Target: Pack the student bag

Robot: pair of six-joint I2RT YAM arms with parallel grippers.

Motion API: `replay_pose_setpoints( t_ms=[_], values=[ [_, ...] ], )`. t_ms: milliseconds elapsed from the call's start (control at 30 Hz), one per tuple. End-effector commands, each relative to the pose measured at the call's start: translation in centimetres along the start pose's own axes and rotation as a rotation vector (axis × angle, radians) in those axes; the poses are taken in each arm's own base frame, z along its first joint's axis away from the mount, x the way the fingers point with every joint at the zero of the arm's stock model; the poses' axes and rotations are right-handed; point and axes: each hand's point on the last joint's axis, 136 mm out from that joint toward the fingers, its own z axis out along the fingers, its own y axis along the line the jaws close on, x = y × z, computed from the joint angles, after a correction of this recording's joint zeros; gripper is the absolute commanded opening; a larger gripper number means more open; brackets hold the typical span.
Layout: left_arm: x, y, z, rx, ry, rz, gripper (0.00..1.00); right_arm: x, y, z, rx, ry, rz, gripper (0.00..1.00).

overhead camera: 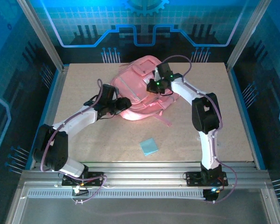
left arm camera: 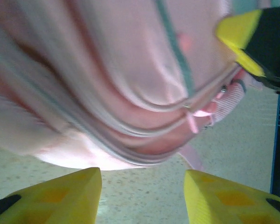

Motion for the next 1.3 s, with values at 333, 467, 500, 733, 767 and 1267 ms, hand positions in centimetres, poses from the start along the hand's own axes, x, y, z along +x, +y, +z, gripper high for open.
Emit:
replay_pose_setpoints(
  t_ms=[333, 467, 500, 733, 767, 1267],
  values=[
    [1.5, -2.8, 3.4, -0.170, 0.003, 0.114, 0.53, -1.0, 6.5, -5.4, -0.038, -0.176, 0.124, 0.00],
    [0.8, -1.2, 4.4, -0.235, -0.044, 0.111, 0.54, -0.5, 7.4, -5.3, -0.078, -0.173, 0.147, 0.00],
    [0.6, -0.8, 4.5, -0.255, -0.056, 0.114, 0.54, -0.5, 7.5, -5.4, -0.086, -0.171, 0.153, 0.00],
    [-0.3, 1.3, 6.1, -0.345, -0.100, 0.145, 0.51, 0.6, 8.7, -6.3, -0.136, -0.162, 0.149, 0.00],
    [-0.4, 1.4, 6.2, -0.350, -0.103, 0.150, 0.49, 0.7, 8.7, -6.5, -0.138, -0.164, 0.152, 0.00],
    [-3.0, 0.1, 4.7, -0.330, -0.164, 0.268, 0.30, 1.8, 6.0, -7.6, -0.142, -0.168, 0.172, 0.00]
  ],
)
